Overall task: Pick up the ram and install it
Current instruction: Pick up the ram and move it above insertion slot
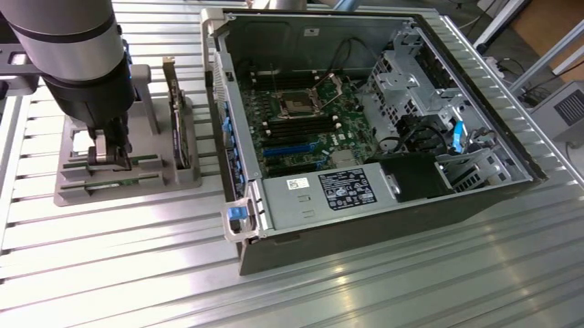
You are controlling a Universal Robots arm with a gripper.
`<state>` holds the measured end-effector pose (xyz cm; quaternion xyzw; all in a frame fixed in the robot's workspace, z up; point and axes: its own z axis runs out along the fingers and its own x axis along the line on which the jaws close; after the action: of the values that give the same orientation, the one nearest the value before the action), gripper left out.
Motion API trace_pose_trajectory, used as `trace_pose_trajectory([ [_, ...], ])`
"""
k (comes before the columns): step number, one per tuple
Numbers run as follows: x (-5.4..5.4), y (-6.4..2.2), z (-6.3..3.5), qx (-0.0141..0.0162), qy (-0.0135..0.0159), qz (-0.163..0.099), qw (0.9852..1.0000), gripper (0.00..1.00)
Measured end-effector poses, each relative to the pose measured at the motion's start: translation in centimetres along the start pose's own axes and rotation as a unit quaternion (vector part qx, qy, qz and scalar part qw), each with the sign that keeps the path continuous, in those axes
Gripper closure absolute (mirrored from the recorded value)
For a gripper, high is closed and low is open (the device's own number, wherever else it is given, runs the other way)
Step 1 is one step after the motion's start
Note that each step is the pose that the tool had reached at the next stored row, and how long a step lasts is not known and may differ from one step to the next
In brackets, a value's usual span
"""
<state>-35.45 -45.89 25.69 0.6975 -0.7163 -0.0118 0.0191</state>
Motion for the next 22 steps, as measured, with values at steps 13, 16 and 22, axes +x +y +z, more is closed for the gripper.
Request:
trace_pose_trajectory([
  [13,-0.01,0.03,0.60,0.0000,0.0000,0.000,1.0000,0.64],
  [16,-0.01,0.04,0.75,0.0000,0.0000,0.000,1.0000,0.64],
  [22,-0.01,0.08,1.01,0.0000,0.0000,0.000,1.0000,0.64],
])
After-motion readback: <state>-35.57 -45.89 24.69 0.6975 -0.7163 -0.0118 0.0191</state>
